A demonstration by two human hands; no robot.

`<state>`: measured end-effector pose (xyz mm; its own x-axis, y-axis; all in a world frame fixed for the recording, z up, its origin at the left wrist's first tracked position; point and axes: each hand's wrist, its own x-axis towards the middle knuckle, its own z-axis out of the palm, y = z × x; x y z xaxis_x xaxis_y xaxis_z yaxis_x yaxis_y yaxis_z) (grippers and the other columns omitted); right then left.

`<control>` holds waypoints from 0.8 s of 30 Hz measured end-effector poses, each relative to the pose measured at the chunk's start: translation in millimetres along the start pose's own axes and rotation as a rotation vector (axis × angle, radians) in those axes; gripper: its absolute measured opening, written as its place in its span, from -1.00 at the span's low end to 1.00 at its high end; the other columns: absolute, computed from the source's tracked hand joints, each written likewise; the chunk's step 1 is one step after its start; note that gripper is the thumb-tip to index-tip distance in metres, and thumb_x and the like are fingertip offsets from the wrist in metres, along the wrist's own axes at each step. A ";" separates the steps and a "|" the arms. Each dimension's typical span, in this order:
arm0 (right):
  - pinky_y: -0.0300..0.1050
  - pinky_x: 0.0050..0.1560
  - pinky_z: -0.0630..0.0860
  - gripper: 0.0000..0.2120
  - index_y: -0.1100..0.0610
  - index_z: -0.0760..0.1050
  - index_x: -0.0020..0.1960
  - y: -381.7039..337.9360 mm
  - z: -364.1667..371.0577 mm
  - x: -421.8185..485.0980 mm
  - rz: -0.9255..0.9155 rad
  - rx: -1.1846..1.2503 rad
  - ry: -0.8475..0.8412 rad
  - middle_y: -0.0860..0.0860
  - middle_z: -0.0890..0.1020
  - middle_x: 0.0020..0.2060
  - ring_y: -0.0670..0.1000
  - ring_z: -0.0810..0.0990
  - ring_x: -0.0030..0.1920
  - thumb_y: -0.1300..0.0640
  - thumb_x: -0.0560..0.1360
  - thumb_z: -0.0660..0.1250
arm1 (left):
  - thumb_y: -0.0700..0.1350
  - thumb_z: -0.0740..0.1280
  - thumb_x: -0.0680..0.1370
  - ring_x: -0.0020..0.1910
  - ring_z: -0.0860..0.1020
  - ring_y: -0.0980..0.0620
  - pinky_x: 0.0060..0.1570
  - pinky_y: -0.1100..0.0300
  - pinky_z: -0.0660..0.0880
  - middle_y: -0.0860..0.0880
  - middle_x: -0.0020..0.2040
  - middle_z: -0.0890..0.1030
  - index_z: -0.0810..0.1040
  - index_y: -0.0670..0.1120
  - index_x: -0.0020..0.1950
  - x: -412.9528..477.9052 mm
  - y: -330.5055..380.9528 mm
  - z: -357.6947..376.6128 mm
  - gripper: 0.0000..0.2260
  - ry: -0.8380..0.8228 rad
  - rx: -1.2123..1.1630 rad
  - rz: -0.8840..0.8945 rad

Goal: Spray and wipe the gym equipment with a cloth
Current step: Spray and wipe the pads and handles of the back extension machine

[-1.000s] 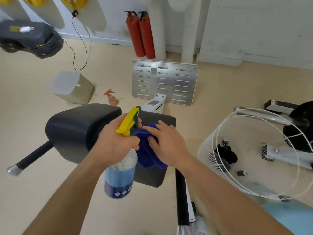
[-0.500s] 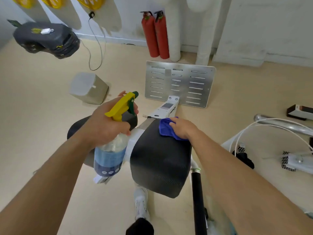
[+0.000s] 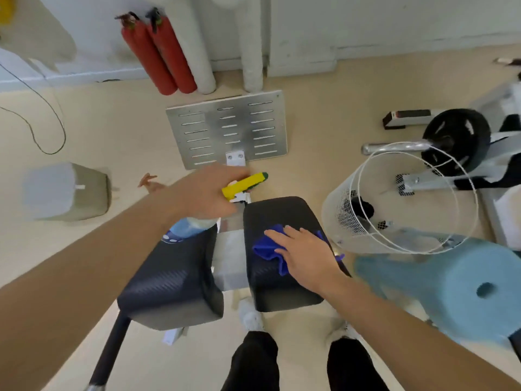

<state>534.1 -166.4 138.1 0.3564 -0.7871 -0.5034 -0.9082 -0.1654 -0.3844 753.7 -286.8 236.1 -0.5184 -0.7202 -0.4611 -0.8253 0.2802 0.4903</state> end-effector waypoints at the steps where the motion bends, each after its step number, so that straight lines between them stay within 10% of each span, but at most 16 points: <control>1: 0.02 0.49 0.26 -0.50 -0.22 0.05 0.57 -3.4 5.7 -4.9 0.060 -0.004 0.066 0.01 0.31 0.52 0.11 0.35 0.47 0.04 0.70 0.09 | -0.06 0.33 0.34 -0.18 0.51 -0.10 -0.09 -0.09 0.52 0.02 -0.20 0.54 0.49 0.01 0.03 6.2 -5.3 3.4 -0.72 -0.065 0.078 0.045; 9: 0.04 0.17 0.45 -0.57 -0.13 0.30 0.52 9.6 0.3 -77.4 0.791 0.566 0.562 0.08 0.56 0.30 0.20 0.55 0.20 0.04 0.67 0.16 | -0.17 0.40 0.50 -0.03 0.58 -0.11 0.07 -0.06 0.56 -0.05 0.01 0.63 0.52 0.00 0.20 25.3 -8.7 17.8 -0.71 -0.347 0.336 0.303; 19: -0.20 -0.29 0.42 -0.61 -0.17 0.30 0.49 -4.1 -6.2 -100.7 0.798 0.666 0.418 -0.04 0.64 -0.06 -0.09 0.55 -0.23 0.00 0.68 0.11 | -0.24 0.37 0.47 -0.09 0.56 -0.05 -0.02 -0.05 0.60 -0.02 -0.08 0.58 0.49 0.05 0.11 36.4 -10.8 34.0 -0.72 -0.518 0.435 0.355; 24: -0.14 -0.02 0.36 -0.60 -0.12 0.28 0.52 -10.1 -19.8 -83.8 0.743 0.722 0.458 -0.08 0.54 0.07 -0.12 0.48 -0.12 0.03 0.69 0.11 | -0.18 0.37 0.50 -0.12 0.57 -0.07 -0.05 0.01 0.61 -0.05 -0.12 0.59 0.50 -0.01 0.02 44.0 -29.7 34.3 -0.85 -0.497 0.468 0.315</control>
<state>509.0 -110.5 199.5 -0.4675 -0.7152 -0.5195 -0.4693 0.6988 -0.5398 747.7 -305.1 175.8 -0.6944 -0.2208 -0.6849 -0.5724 0.7463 0.3397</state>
